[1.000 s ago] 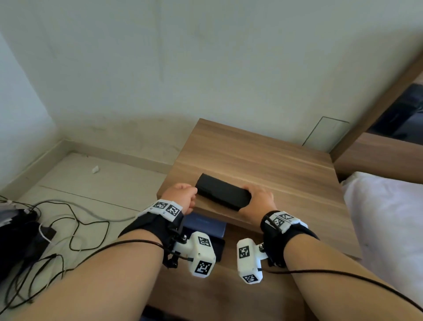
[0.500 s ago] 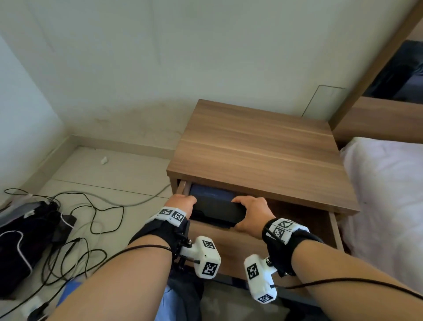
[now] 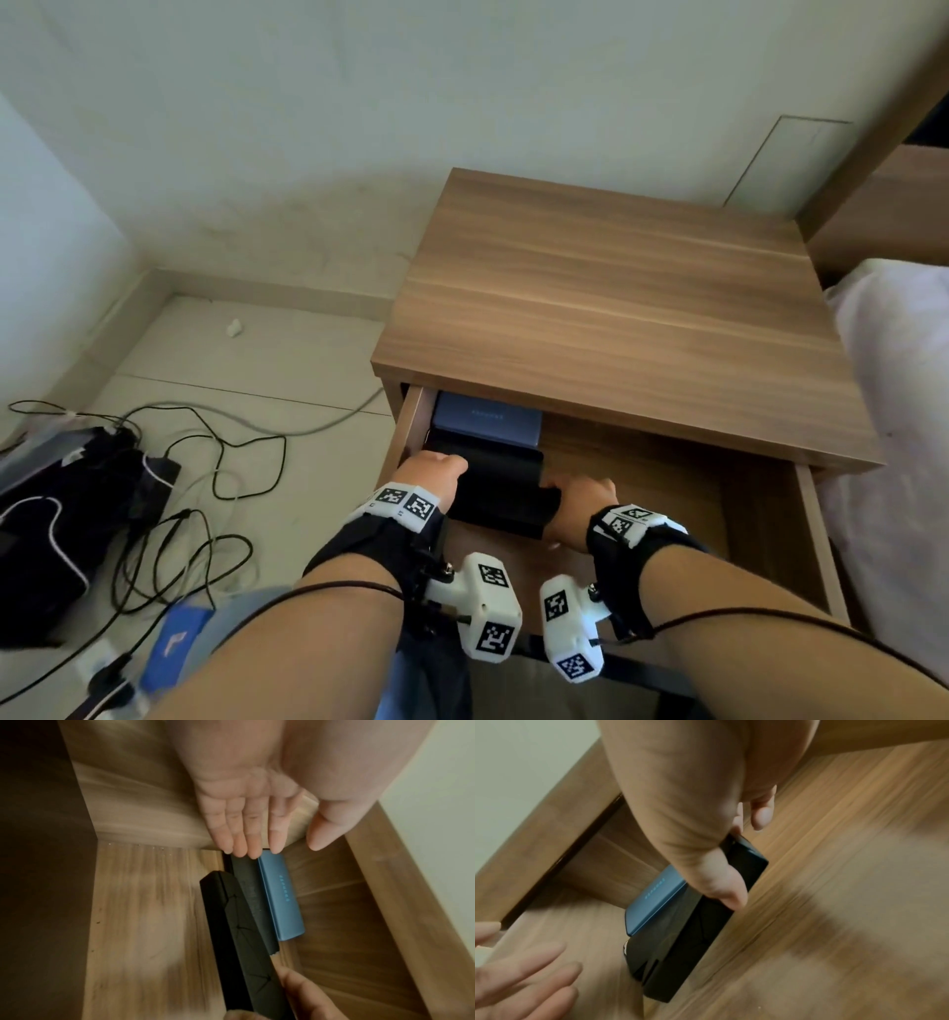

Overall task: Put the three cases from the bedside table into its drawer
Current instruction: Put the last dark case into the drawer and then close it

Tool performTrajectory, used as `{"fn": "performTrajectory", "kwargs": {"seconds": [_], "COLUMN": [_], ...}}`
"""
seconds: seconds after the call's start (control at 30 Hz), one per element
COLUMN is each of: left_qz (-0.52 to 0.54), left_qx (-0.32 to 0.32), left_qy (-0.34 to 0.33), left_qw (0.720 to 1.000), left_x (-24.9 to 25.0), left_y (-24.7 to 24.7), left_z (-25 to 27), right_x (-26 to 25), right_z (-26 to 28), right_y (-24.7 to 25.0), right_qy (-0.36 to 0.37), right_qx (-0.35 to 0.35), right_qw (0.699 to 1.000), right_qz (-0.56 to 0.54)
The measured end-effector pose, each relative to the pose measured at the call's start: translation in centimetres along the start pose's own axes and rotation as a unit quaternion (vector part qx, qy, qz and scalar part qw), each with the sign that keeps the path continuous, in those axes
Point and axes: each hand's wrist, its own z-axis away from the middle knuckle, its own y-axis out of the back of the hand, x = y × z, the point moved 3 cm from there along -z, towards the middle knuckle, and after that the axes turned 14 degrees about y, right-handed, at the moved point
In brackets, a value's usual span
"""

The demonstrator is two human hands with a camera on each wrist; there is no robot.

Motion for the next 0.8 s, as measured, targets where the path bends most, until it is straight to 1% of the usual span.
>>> {"fn": "performTrajectory", "kwargs": {"seconds": [0.07, 0.2, 0.27, 0.33, 0.47, 0.63, 0.8], "left_qz": [-0.002, -0.014, -0.019, -0.023, -0.023, -0.027, -0.029], "left_qx": [0.009, 0.017, 0.018, 0.022, 0.028, 0.019, 0.022], "left_qy": [0.002, 0.01, 0.008, 0.007, 0.011, 0.016, 0.012], "left_qw": [1.0, 1.0, 1.0, 0.999, 0.999, 0.999, 0.999], "left_x": [-0.2, -0.2, -0.3, -0.5, -1.1, -1.6, -1.7], "left_y": [-0.1, -0.5, -0.7, -0.8, -0.8, -1.0, -0.8], "left_z": [-0.4, -1.2, -1.7, -2.1, -2.8, -3.2, -3.7], "right_x": [-0.1, -0.7, -1.0, -1.2, -0.7, -0.2, -0.8], "right_z": [-0.6, -1.2, -1.4, -1.4, -1.1, -0.8, -1.0], "right_y": [-0.2, -0.2, -0.3, -0.5, -1.1, -1.8, -2.4], "right_qy": [-0.001, 0.005, -0.001, -0.01, -0.058, -0.139, -0.119], "right_qx": [-0.007, 0.016, 0.024, 0.015, 0.0, -0.019, -0.055], "right_qw": [1.0, 0.999, 0.998, 0.995, 0.986, 0.974, 0.962], "right_qz": [-0.012, -0.036, -0.066, -0.097, -0.155, -0.175, -0.241]}}
